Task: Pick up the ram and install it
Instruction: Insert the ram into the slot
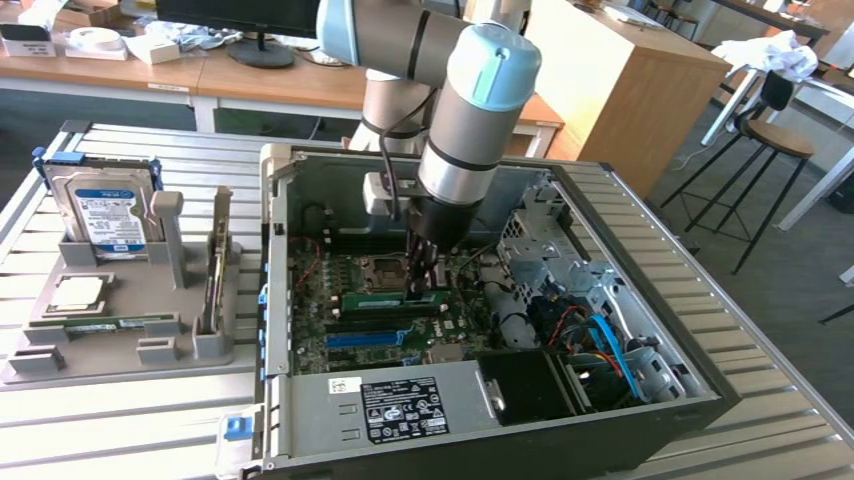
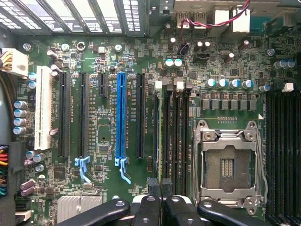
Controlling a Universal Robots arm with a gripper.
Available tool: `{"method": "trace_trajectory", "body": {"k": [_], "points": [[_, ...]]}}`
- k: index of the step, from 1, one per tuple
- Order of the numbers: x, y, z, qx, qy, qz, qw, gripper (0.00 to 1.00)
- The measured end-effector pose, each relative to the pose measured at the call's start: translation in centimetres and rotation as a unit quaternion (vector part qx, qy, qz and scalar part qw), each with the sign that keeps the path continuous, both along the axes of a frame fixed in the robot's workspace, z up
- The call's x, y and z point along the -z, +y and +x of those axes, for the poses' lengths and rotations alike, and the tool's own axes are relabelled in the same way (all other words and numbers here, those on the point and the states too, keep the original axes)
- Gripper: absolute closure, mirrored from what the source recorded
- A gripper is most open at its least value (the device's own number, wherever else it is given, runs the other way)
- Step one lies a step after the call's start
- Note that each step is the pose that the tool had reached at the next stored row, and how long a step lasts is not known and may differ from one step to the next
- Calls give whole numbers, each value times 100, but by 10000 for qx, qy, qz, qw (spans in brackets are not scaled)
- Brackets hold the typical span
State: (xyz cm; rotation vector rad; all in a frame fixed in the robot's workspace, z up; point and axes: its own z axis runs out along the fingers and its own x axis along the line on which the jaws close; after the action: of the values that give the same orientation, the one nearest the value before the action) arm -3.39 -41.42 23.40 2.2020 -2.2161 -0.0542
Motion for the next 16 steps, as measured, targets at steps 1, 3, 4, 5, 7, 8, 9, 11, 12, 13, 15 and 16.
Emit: {"method": "trace_trajectory", "body": {"k": [1,3,4,5,7,8,9,11,12,13,15,16], "points": [[7,0,0,0,0,1,10000,89],[21,0,0,0,0,0,10000,89],[21,0,0,0,0,0,10000,89],[21,0,0,1,0,-2,10000,89],[22,1,4,0,5,-11,10000,89],[22,0,6,0,9,-16,10000,89],[22,0,9,0,13,-20,10000,89],[21,0,11,0,18,-25,10000,89],[21,0,11,0,18,-25,10000,89],[22,0,11,0,18,-25,10000,89],[22,1,11,0,18,-25,10000,89],[22,3,12,0,18,-24,10000,89]]}}
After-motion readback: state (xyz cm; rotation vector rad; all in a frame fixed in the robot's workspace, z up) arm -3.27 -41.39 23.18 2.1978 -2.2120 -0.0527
